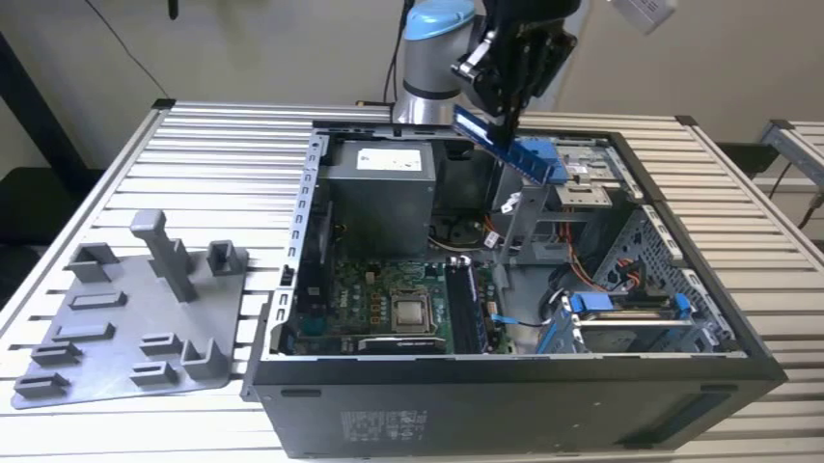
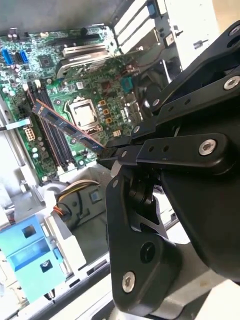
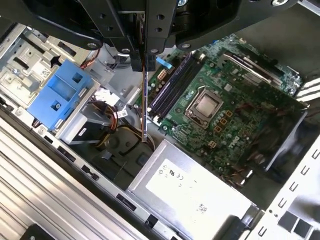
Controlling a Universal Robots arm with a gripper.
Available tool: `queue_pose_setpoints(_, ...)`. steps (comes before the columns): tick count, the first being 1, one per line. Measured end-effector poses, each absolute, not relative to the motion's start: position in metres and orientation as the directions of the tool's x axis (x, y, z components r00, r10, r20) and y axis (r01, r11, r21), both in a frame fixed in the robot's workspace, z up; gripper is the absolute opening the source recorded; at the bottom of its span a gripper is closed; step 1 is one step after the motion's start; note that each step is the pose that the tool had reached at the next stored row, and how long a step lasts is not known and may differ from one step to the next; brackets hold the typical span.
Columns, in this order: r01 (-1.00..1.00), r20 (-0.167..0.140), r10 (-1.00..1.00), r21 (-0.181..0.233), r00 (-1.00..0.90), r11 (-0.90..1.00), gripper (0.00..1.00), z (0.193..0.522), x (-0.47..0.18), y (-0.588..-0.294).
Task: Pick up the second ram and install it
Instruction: 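Insert the second ram into the second slot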
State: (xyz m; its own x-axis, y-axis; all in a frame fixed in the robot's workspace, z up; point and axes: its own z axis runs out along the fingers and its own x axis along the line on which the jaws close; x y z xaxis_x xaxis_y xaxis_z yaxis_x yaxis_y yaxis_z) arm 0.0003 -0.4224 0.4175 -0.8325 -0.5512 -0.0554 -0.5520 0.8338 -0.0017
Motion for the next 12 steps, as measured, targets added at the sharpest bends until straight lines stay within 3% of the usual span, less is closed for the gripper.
queue_pose_setpoints(12, -0.423, -0.055, -0.422, -0.002, -0.905, 0.906, 0.14, 0.4150, 0.0002, -0.4224)
